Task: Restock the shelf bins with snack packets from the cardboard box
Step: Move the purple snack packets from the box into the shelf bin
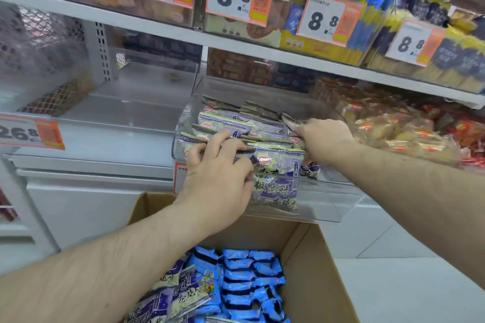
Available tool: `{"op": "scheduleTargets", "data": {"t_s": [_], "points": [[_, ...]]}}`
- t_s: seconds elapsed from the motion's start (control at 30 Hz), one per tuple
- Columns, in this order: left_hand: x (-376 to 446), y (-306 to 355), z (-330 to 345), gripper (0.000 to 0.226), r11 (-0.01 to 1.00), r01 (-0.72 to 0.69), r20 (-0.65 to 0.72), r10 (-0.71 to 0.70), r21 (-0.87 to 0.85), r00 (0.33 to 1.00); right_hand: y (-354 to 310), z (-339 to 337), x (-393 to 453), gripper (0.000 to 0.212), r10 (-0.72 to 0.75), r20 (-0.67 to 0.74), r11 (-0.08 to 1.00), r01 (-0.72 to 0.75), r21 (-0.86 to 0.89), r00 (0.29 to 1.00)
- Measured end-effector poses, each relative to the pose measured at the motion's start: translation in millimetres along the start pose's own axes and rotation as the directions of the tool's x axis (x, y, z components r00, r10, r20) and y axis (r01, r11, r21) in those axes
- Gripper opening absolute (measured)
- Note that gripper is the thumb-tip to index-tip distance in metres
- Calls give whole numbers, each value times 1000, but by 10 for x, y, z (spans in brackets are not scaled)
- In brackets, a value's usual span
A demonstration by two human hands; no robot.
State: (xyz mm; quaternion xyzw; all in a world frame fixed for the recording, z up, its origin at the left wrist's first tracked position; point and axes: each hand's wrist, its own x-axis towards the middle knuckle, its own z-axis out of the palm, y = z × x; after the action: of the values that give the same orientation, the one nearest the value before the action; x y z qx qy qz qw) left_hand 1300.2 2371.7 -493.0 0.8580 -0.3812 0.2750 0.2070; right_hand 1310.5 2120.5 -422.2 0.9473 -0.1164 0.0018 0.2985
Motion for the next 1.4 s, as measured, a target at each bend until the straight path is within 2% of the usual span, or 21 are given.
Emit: {"op": "scheduleTargets", "data": {"t_s": [0.07,0.23,0.27,0.37,0.43,0.47,0.5,0.57,0.6,0.63,0.7,0.73,0.77,0.8,0.83,0.9,1.0,1.07,1.2,1.3,1.4], "points": [[3,0,-8,13,1000,4,3,-4,8,1000,-13,74,-24,70,33,52,989,-40,142,998],[-14,-4,-51,9,1000,1,58,-2,10,998,71,40,-93,108,7,174,973,-47,224,985],[-27,-8,-66,12,1000,-5,52,4,3,999,86,27,-135,105,20,156,973,-56,225,988],[-82,-3,-162,20,993,-112,-55,114,34,992,64,-95,-358,64,155,-13,925,-140,354,988],[-131,32,-226,18,955,-290,-185,296,57,937,-19,-153,-578,43,275,-192,817,-123,564,942],[-185,47,-228,15,924,-381,-199,381,40,903,-97,-153,-714,32,323,-314,762,-48,646,893],[-261,52,-209,11,891,-454,-156,448,-6,880,-201,-134,-850,22,352,-464,728,74,682,813],[-464,55,-131,11,857,-494,49,505,-146,862,-511,-73,-1146,11,333,-685,678,340,652,648],[-577,59,-91,13,862,-461,186,498,-212,847,-704,-15,-1296,11,300,-719,622,443,646,627],[-675,52,-52,18,879,-409,341,474,-247,812,-906,78,-1412,11,249,-717,563,505,654,651],[-834,13,27,25,920,-318,617,389,-228,684,-1322,387,-1569,9,73,-556,490,456,743,828],[-893,-27,73,25,934,-288,695,351,-212,628,-1501,573,-1585,8,-56,-358,499,337,799,932],[-949,-64,118,24,946,-257,758,312,-196,573,-1663,796,-1580,11,-194,-105,542,196,817,975],[-994,-91,147,24,958,-215,805,278,-191,525,-1803,1015,-1568,20,-310,153,603,69,795,938],[-1036,-119,166,23,966,-169,830,253,-193,497,-1930,1220,-1558,32,-391,363,664,-14,748,846],[-1110,-170,203,21,978,-82,853,208,-192,478,-2140,1589,-1573,56,-456,579,721,-102,686,676],[-1156,-228,248,20,986,29,875,134,-166,465,-2377,1980,-1630,90,-489,664,696,-205,688,565],[-1169,-275,279,18,984,91,888,98,-155,450,-2504,2076,-1676,107,-506,686,737,-151,658,523],[-1171,-349,330,17,983,140,920,55,-118,387,-2655,2081,-1814,87,-477,644,812,20,583,598],[-1131,-337,353,17,979,178,932,30,-101,362,-2573,2053,-1861,85,-489,622,787,3,617,612],[-1070,-344,355,16,970,228,928,-11,-80,371,-2373,2038,-1848,66,-472,591,727,-91,681,654]]}}
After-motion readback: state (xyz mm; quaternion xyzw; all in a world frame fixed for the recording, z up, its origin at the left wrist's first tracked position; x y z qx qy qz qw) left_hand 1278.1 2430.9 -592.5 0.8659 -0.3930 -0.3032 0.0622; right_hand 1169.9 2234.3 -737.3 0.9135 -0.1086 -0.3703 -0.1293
